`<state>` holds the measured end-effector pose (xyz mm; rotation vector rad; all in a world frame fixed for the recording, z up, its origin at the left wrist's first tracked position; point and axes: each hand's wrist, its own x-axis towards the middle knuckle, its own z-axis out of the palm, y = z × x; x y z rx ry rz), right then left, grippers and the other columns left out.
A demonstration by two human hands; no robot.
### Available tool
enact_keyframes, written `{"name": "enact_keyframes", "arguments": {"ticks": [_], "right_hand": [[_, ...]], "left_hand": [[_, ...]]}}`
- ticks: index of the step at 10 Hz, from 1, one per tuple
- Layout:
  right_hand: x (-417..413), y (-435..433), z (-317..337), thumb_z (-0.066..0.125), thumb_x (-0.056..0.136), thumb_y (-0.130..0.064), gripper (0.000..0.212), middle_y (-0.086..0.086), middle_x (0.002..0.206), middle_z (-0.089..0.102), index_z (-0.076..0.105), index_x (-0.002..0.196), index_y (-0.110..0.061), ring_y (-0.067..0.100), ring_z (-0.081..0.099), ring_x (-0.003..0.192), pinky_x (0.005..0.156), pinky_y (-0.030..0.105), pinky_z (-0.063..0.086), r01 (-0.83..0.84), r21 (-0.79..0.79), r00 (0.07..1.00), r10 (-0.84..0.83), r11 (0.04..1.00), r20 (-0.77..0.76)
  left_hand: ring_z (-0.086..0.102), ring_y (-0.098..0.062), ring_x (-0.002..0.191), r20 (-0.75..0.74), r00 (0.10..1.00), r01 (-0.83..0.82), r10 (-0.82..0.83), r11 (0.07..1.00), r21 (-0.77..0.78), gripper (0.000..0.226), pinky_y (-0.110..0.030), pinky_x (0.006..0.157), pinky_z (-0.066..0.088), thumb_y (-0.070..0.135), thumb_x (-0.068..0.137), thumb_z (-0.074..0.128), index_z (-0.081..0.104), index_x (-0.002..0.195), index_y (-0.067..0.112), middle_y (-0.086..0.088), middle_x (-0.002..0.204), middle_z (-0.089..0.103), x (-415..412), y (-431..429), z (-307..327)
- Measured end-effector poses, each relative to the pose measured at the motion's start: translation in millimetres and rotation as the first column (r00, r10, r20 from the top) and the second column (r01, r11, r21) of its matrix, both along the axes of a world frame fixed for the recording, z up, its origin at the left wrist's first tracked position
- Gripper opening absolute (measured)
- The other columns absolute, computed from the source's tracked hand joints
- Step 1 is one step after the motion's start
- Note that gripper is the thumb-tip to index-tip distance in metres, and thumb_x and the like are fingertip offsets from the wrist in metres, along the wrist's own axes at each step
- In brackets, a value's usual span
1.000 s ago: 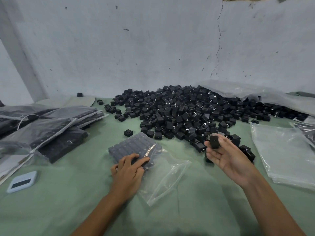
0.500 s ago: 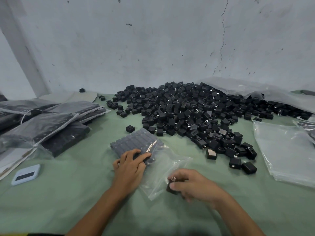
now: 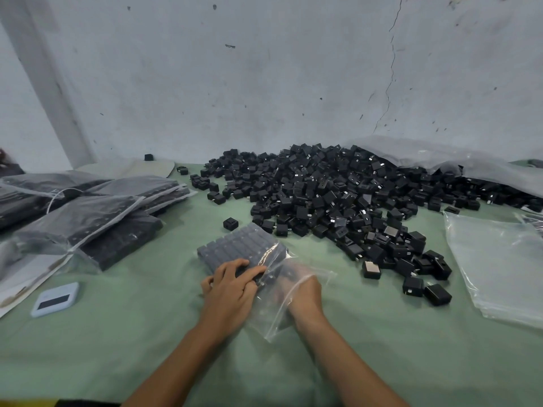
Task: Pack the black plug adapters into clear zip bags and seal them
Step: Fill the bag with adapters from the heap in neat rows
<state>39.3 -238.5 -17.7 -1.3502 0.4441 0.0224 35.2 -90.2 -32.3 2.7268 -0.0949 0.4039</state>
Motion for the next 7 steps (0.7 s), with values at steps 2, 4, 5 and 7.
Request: {"name": "enact_keyframes", "arguments": {"ticks": [2, 4, 5, 7], "right_hand": [[10.3, 12.8, 8.3, 0.059, 0.094, -0.009, 0.05, -0.03, 0.081, 0.034, 0.036, 0.077, -0.049, -0.012, 0.035, 0.07, 0.068, -0.007, 0.03, 0.004, -0.095, 0.985, 0.012, 0.995, 0.174], [19.5, 0.4, 0.9, 0.049, 0.099, -0.01, 0.043, -0.028, 0.083, 0.03, 0.033, 0.081, -0.046, -0.008, 0.034, 0.07, 0.07, -0.004, 0.031, -0.199, -0.344, 0.956, 0.26, 0.918, 0.139], [18.2, -0.8, -1.1, 0.041, 0.097, -0.001, 0.026, -0.003, 0.077, 0.039, 0.049, 0.086, -0.024, 0.008, 0.039, 0.065, 0.069, 0.016, 0.04, -0.172, -0.504, 0.896, 0.347, 0.846, 0.276], [15.9, -12.5, -20.0, 0.05, 0.1, -0.012, 0.036, -0.022, 0.108, 0.045, 0.038, 0.122, -0.037, -0.032, 0.042, 0.089, 0.085, -0.004, 0.032, -0.102, -0.698, 0.914, 0.343, 0.709, 0.216]], "left_hand": [[0.02, 0.002, 0.134, 0.013, 1.0, 0.002, -0.002, 1.0, -0.016, 0.044, -0.031, 0.103, 0.012, 0.03, 0.099, 0.039, 0.048, 0.131, 0.059, 0.023, 0.142, 0.035, 0.5, 0.5, -1.3], [0.023, 0.0, 0.134, 0.012, 1.0, 0.0, 0.0, 1.0, -0.014, 0.048, -0.034, 0.104, 0.014, 0.038, 0.091, 0.03, 0.049, 0.129, 0.059, 0.022, 0.14, 0.038, 1.6, 0.9, -2.8], [0.027, -0.001, 0.132, 0.03, 1.0, 0.004, -0.006, 0.998, 0.057, 0.05, -0.038, 0.104, 0.019, 0.039, 0.089, 0.026, 0.05, 0.13, 0.056, 0.023, 0.139, 0.04, 1.7, -2.3, 1.6], [0.021, 0.003, 0.144, -0.034, 0.986, 0.166, -0.163, 0.974, 0.153, 0.049, -0.03, 0.101, 0.013, 0.024, 0.101, 0.035, 0.044, 0.143, 0.047, 0.025, 0.155, 0.033, 12.7, -11.1, 10.2]]}}
